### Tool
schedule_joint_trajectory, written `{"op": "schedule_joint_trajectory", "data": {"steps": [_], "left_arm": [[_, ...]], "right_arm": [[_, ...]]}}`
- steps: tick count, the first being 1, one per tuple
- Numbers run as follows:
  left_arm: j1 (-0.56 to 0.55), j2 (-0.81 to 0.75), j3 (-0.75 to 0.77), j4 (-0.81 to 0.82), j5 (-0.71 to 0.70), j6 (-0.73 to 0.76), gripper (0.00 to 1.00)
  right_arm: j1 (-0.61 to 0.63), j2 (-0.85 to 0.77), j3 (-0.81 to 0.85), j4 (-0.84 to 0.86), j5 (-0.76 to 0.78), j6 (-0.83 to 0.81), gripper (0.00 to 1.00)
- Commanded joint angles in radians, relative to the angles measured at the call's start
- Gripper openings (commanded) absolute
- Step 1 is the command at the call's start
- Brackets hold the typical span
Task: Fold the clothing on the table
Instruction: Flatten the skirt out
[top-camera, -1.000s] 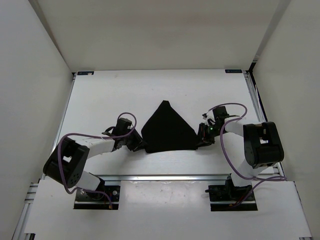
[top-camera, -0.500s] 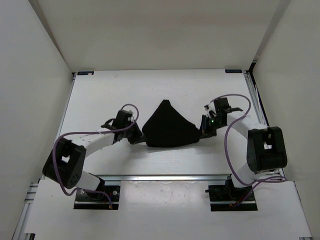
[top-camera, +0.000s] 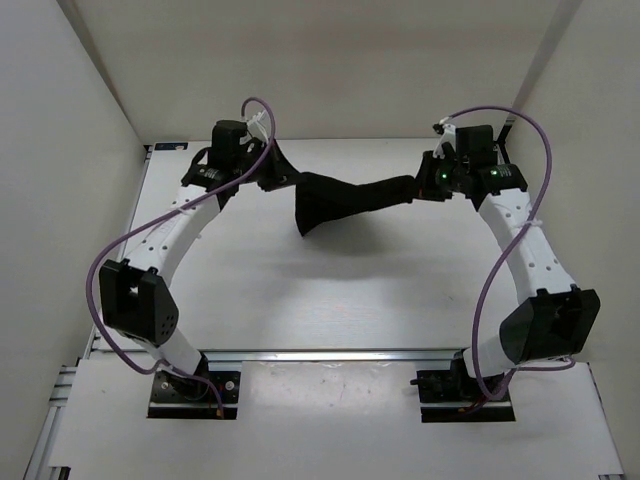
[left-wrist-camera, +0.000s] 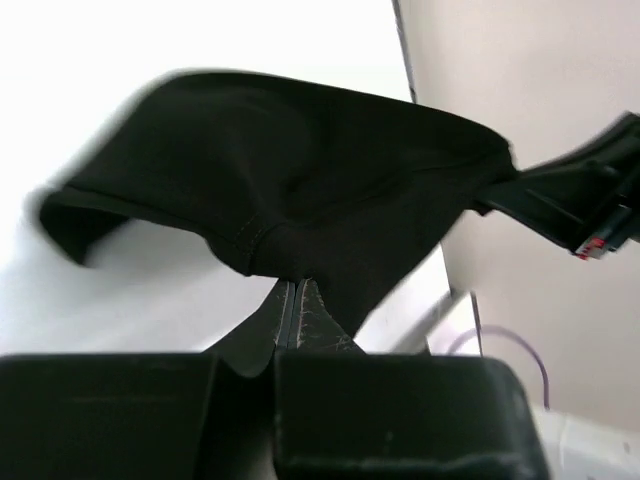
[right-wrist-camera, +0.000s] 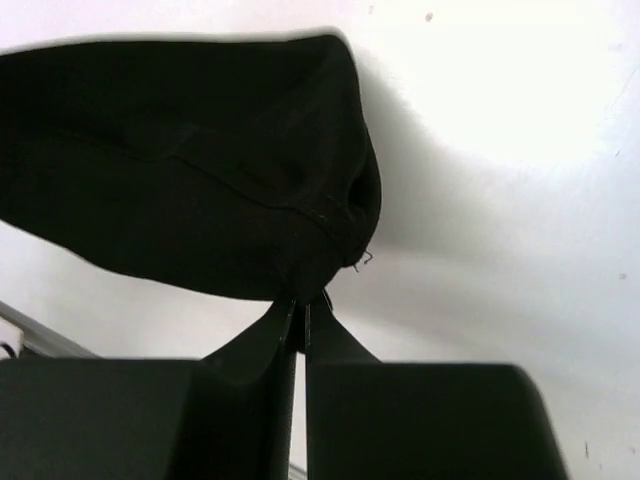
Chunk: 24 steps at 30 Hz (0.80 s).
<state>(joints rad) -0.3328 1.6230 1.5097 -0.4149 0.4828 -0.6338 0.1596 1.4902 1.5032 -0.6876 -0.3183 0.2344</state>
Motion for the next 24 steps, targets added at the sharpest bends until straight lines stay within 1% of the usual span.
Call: {"op": "schedule_joint_trajectory", "data": {"steps": [1,3,4,6,7,9,10,11,12,13,14,16,18,19,20,21,22,23,24], "left_arm": [[-0.012,-0.099,-0.044,-0.053,0.141,0.042,0.0],[0.0,-0.156,-0.094,0.011,0.232,0.011,0.0],[0.003,-0.202,-0.133,0.033,0.255,-0.012,0.0],[0.043,-0.303,-0.234,0.158,0.363,-0.096,0.0],[0.066,-0.333,-0.255,0.241,0.417,-0.146,0.0],[0.107,-0.399,-0.321,0.292,0.442,-0.2,0.0],[0.121,-0.417,-0.318,0.265,0.422,-0.192,0.0],[0.13,-0.417,-0.306,0.234,0.4,-0.178,0.0],[0.126,-0.398,-0.274,0.185,0.354,-0.149,0.0],[0.13,-0.387,-0.247,0.148,0.324,-0.133,0.0],[0.133,-0.35,-0.243,0.148,0.31,-0.133,0.0],[0.146,-0.273,-0.2,0.151,0.286,-0.151,0.0],[0.143,-0.145,-0.148,0.139,0.248,-0.152,0.0],[0.129,-0.07,-0.091,0.127,0.212,-0.146,0.0],[0.121,-0.027,-0.053,0.098,0.194,-0.138,0.0],[0.115,0.076,0.057,0.079,0.192,-0.126,0.0],[0.112,0.18,0.196,0.038,0.191,-0.122,0.0],[0.109,0.222,0.34,0.006,0.207,-0.129,0.0],[0.109,0.282,0.39,0.016,0.218,-0.136,0.0]], "right_arm": [[0.076,-0.1,-0.024,-0.059,0.08,-0.036,0.0],[0.13,-0.197,-0.053,-0.059,0.125,-0.043,0.01],[0.147,-0.22,-0.058,-0.056,0.157,-0.05,0.0],[0.23,-0.332,-0.11,-0.023,0.238,-0.069,0.0],[0.273,-0.387,-0.126,-0.015,0.263,-0.069,0.0],[0.307,-0.448,-0.182,0.011,0.317,-0.043,0.0],[0.275,-0.462,-0.193,0.011,0.315,-0.027,0.0],[0.238,-0.461,-0.21,0.007,0.267,-0.015,0.0],[0.15,-0.444,-0.216,0.003,0.169,0.008,0.0],[0.042,-0.406,-0.219,0.006,0.112,0.009,0.0],[-0.012,-0.386,-0.224,0.019,0.008,0.028,0.0],[-0.089,-0.302,-0.248,0.069,-0.028,0.074,0.0],[-0.091,-0.205,-0.227,0.126,-0.063,0.092,0.0],[-0.116,-0.13,-0.19,0.132,-0.114,0.106,0.0],[-0.121,-0.045,-0.158,0.132,-0.134,0.114,0.0],[-0.144,0.057,-0.076,0.128,-0.193,0.127,0.0],[-0.132,0.091,0.022,0.108,-0.192,0.129,0.0],[-0.134,0.152,0.073,0.103,-0.194,0.128,0.0],[-0.114,0.175,0.153,0.103,-0.127,0.102,0.0]]}}
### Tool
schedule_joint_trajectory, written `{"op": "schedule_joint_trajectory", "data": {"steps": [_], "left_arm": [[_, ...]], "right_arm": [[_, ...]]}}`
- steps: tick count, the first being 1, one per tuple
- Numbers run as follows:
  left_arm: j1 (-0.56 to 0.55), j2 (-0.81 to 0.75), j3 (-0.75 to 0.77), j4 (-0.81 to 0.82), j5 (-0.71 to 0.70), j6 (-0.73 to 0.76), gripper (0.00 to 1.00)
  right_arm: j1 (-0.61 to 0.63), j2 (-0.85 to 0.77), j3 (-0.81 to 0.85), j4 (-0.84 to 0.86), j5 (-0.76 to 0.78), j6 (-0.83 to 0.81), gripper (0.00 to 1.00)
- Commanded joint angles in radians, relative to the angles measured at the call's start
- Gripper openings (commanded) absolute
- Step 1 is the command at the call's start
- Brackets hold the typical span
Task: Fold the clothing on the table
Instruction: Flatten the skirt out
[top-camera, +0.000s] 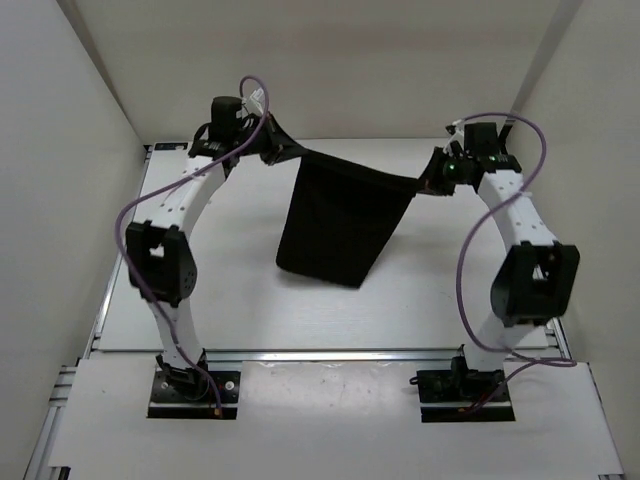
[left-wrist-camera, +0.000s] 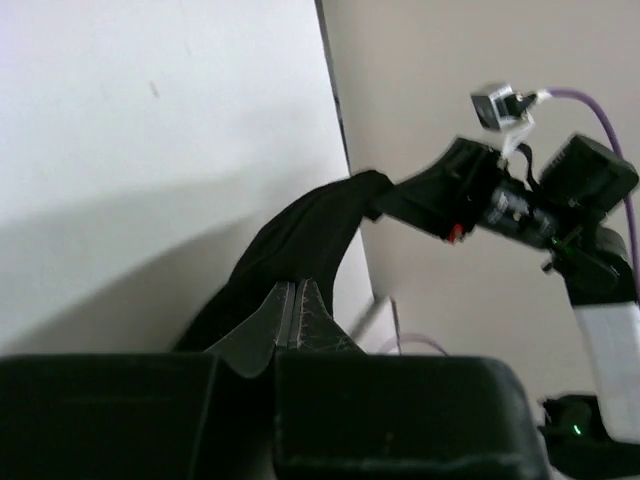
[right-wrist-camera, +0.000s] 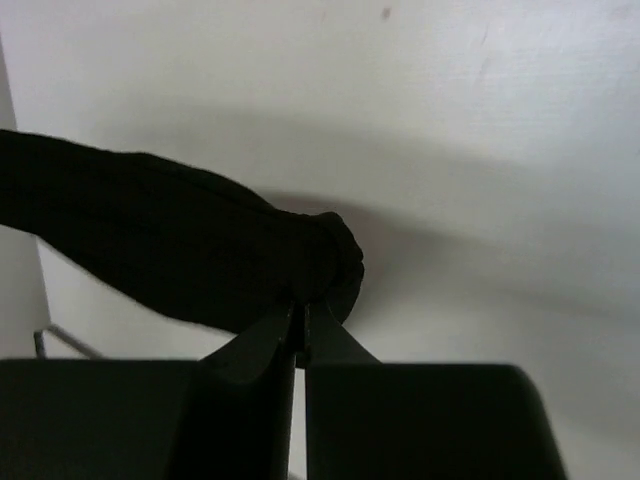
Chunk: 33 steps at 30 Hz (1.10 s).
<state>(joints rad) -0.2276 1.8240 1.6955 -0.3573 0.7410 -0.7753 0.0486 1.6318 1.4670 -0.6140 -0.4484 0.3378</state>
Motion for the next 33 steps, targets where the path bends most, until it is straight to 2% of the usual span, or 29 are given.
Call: {"op": "schedule_joint_trajectory", "data": {"steps": [1,2,4,6,9,12,17,19,22,26,30,33], "left_arm": [[0.01,0.074,0.226,0.028,-0.026,-0.036,0.0],[0.014,0.064,0.198,0.12,-0.025,-0.085,0.0],[0.03,0.028,0.2,0.133,-0.009,-0.091,0.0],[0.049,-0.014,0.182,0.101,0.004,-0.05,0.0],[0.048,-0.13,0.006,0.11,0.0,-0.022,0.0],[0.027,-0.247,-0.312,0.158,-0.02,-0.022,0.0],[-0.058,-0.38,-0.711,0.15,-0.054,-0.012,0.0],[-0.101,-0.396,-0.821,0.085,-0.049,0.01,0.0],[-0.154,-0.427,-0.976,-0.003,-0.057,0.033,0.0],[-0.145,-0.479,-1.03,-0.035,-0.083,0.019,0.0],[-0.119,-0.467,-0.993,-0.083,-0.08,0.037,0.0],[-0.144,-0.465,-0.996,-0.082,-0.08,0.035,0.0]], "right_arm": [[0.017,0.033,0.238,0.061,0.075,-0.032,0.0],[0.046,0.01,0.246,0.08,0.111,-0.06,0.0],[0.065,-0.045,0.233,0.164,0.148,-0.065,0.0],[0.048,-0.111,0.202,0.183,0.116,-0.057,0.0],[0.03,-0.18,0.063,0.194,0.076,-0.039,0.0],[-0.004,-0.237,-0.164,0.178,-0.008,0.003,0.0],[-0.099,-0.277,-0.599,0.039,-0.221,0.011,0.0],[-0.108,-0.277,-0.681,-0.059,-0.277,-0.041,0.0],[-0.06,-0.276,-0.752,-0.245,-0.263,-0.105,0.0],[0.045,-0.317,-0.797,-0.328,-0.234,-0.079,0.0],[0.048,-0.319,-0.841,-0.313,-0.318,-0.043,0.0],[0.08,-0.317,-0.863,-0.309,-0.337,-0.042,0.0]]}}
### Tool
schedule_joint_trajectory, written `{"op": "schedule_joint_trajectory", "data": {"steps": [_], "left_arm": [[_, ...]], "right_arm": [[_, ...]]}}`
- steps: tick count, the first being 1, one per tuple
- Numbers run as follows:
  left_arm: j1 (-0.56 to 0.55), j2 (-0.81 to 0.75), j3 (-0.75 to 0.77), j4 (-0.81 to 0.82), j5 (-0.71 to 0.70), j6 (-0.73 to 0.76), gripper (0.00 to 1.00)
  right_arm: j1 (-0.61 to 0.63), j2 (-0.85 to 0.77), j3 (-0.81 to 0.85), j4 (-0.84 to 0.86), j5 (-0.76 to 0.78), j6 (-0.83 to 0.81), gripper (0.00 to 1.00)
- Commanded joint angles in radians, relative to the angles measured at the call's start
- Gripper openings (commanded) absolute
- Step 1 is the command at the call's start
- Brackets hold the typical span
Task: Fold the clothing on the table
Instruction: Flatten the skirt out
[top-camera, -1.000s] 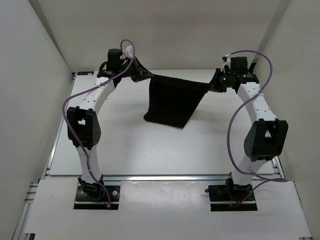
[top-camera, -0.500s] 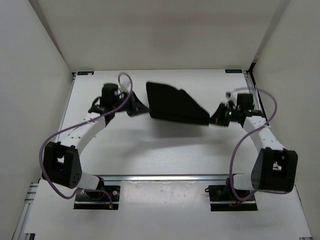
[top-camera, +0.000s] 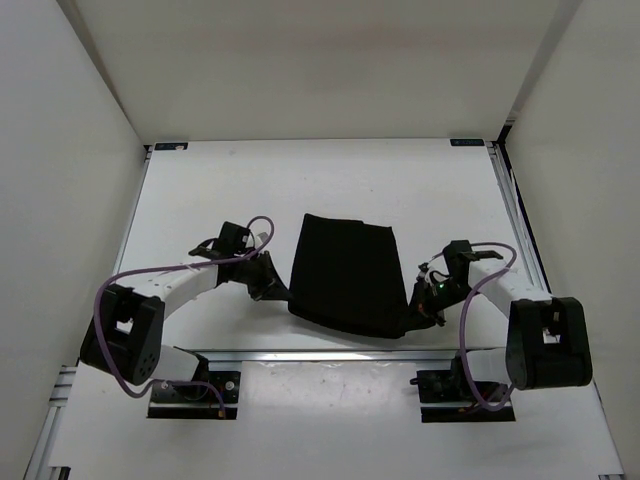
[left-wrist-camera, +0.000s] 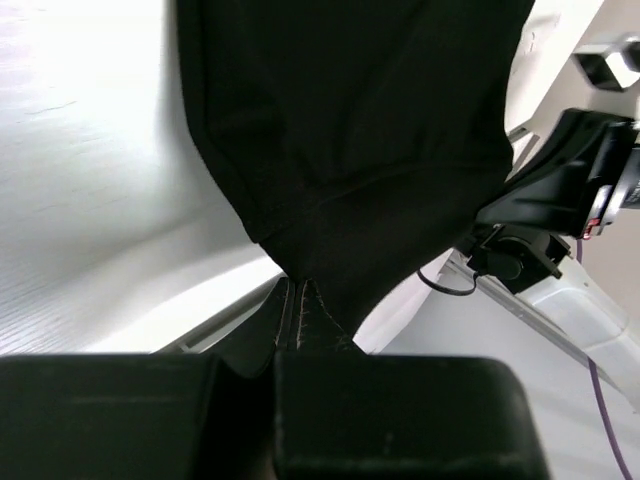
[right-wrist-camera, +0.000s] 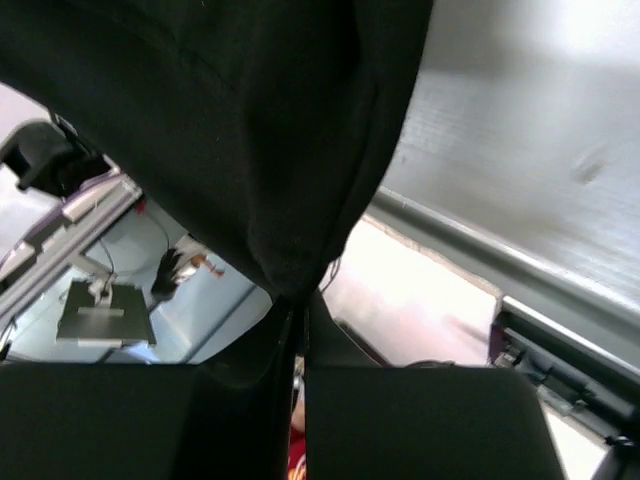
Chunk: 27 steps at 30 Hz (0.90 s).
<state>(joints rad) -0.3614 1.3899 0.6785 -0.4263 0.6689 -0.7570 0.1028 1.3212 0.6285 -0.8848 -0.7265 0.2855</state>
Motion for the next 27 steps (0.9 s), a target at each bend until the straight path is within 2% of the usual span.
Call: {"op": "schedule_joint_trajectory", "data": {"steps": [1,6,9,13,14,15,17,18,21,23,25,26,27], "left_arm": [[-0.013,-0.041,0.012,0.003,0.001,0.01,0.0],[0.009,-0.005,0.021,0.008,0.008,0.004,0.0],[0.039,0.073,0.122,0.014,0.005,0.005,0.0],[0.055,0.304,0.519,-0.005,0.004,0.036,0.0],[0.055,0.357,0.661,0.001,0.004,0.035,0.0],[0.056,0.394,0.797,0.03,0.008,0.025,0.0],[0.082,0.402,0.934,0.137,0.032,-0.049,0.0],[0.097,0.381,0.964,0.256,0.04,-0.079,0.0],[0.147,0.365,1.09,0.3,0.095,-0.101,0.0],[0.174,0.307,1.04,0.345,0.13,-0.099,0.0],[0.188,0.239,0.872,0.467,0.199,-0.16,0.0],[0.197,0.197,0.818,0.536,0.222,-0.221,0.0],[0.197,0.151,0.7,0.57,0.239,-0.25,0.0]], "right_arm": [[0.025,0.001,-0.02,-0.037,-0.054,0.007,0.0],[0.006,0.039,0.026,-0.019,-0.057,0.014,0.0],[-0.012,0.152,0.169,0.004,-0.018,0.015,0.0],[-0.041,0.366,0.578,0.038,0.144,0.023,0.0],[-0.048,0.418,0.726,0.05,0.203,0.036,0.0],[-0.051,0.432,0.875,0.055,0.278,0.044,0.0],[-0.031,0.432,1.045,0.098,0.365,0.041,0.0],[-0.028,0.42,1.109,0.156,0.39,0.034,0.0],[-0.009,0.326,1.142,0.262,0.463,0.012,0.0],[0.009,0.187,1.049,0.364,0.478,-0.009,0.0],[0.031,0.078,0.845,0.469,0.475,0.012,0.0],[0.028,0.032,0.812,0.474,0.443,0.024,0.0],[0.018,0.02,0.779,0.411,0.374,0.04,0.0]]}}
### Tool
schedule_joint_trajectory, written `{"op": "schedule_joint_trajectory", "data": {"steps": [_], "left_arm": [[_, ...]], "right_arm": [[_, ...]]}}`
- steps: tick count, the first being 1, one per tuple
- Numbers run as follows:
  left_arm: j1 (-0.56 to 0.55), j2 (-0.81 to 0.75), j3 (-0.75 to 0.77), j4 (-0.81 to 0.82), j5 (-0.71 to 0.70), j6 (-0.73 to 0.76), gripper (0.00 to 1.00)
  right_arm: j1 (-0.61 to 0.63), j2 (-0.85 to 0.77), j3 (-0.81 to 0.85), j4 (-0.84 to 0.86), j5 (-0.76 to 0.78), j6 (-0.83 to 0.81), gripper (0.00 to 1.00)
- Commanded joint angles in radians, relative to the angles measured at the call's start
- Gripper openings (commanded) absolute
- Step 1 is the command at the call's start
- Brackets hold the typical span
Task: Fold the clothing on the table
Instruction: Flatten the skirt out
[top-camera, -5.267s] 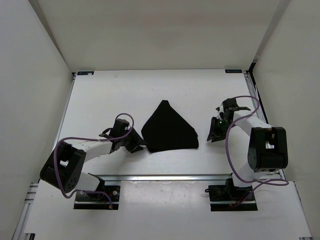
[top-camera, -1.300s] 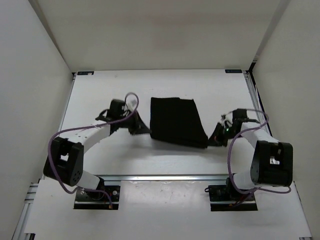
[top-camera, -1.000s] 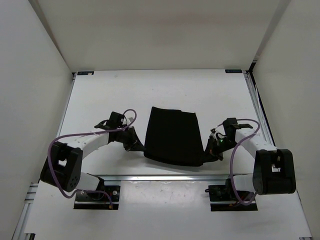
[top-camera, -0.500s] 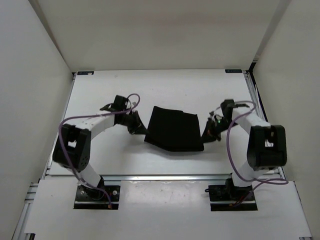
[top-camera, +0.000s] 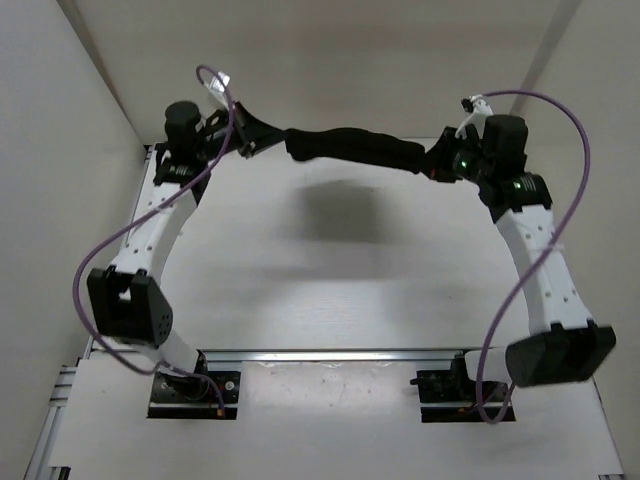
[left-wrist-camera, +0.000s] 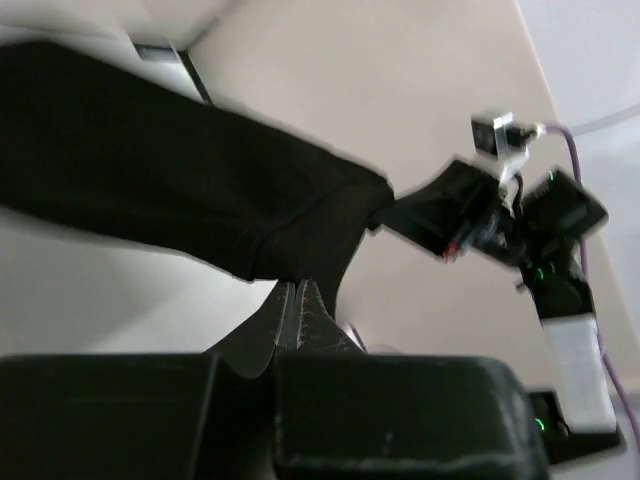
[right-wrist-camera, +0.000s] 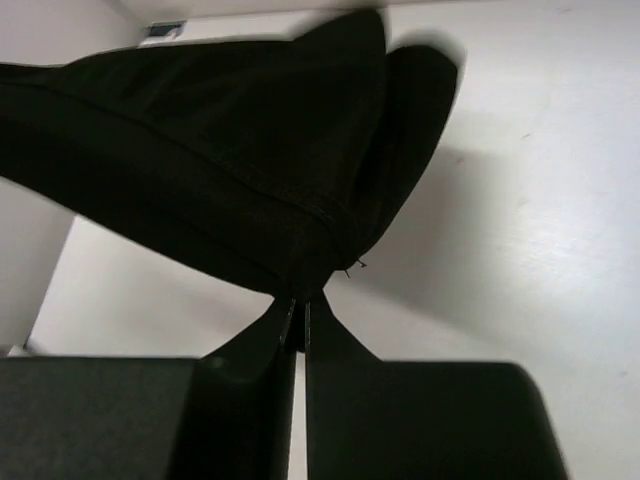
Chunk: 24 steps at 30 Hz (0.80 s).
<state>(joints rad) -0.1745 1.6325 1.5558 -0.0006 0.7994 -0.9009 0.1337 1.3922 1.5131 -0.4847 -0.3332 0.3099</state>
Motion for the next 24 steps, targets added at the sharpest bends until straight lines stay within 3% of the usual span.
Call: {"op": "schedule_joint_trajectory", "data": {"steps": [1,5,8,9,12,13,16,18,20,22,24], "left_arm": [[0.013,-0.143,-0.285,0.215,0.142,-0.16,0.0],[-0.002,-0.255,-0.454,0.385,0.253,-0.234,0.0],[-0.008,-0.272,-0.427,0.676,0.328,-0.411,0.0],[0.006,-0.261,-0.416,0.713,0.336,-0.44,0.0],[0.023,-0.224,-0.285,0.777,0.336,-0.509,0.0],[0.029,-0.206,-0.266,0.751,0.333,-0.492,0.0],[0.043,-0.142,-0.194,0.46,0.268,-0.338,0.0],[0.026,-0.073,-0.084,0.096,0.137,-0.116,0.0],[0.007,0.051,0.004,-0.087,0.054,-0.002,0.0],[-0.019,0.15,0.116,-0.202,0.0,0.043,0.0],[-0.036,0.24,0.295,-0.295,-0.015,0.086,0.0]], "right_arm": [[-0.046,-0.065,-0.132,-0.073,-0.102,-0.004,0.0],[0.083,-0.232,-0.267,-0.192,-0.112,-0.149,0.0],[0.202,-0.446,-0.402,-0.004,-0.052,-0.129,0.0],[0.178,-0.473,-0.401,0.047,-0.067,-0.129,0.0],[-0.062,-0.455,-0.361,0.132,-0.257,-0.085,0.01],[-0.087,-0.438,-0.367,0.187,-0.251,-0.039,0.0],[-0.066,-0.318,-0.315,0.143,-0.051,-0.034,0.0],[-0.074,-0.181,-0.243,0.069,-0.01,-0.048,0.0],[-0.084,-0.055,-0.141,-0.026,0.027,-0.035,0.0],[-0.109,0.127,0.003,-0.144,0.023,-0.029,0.0],[-0.095,0.201,0.167,-0.239,0.094,-0.041,0.0]]}}
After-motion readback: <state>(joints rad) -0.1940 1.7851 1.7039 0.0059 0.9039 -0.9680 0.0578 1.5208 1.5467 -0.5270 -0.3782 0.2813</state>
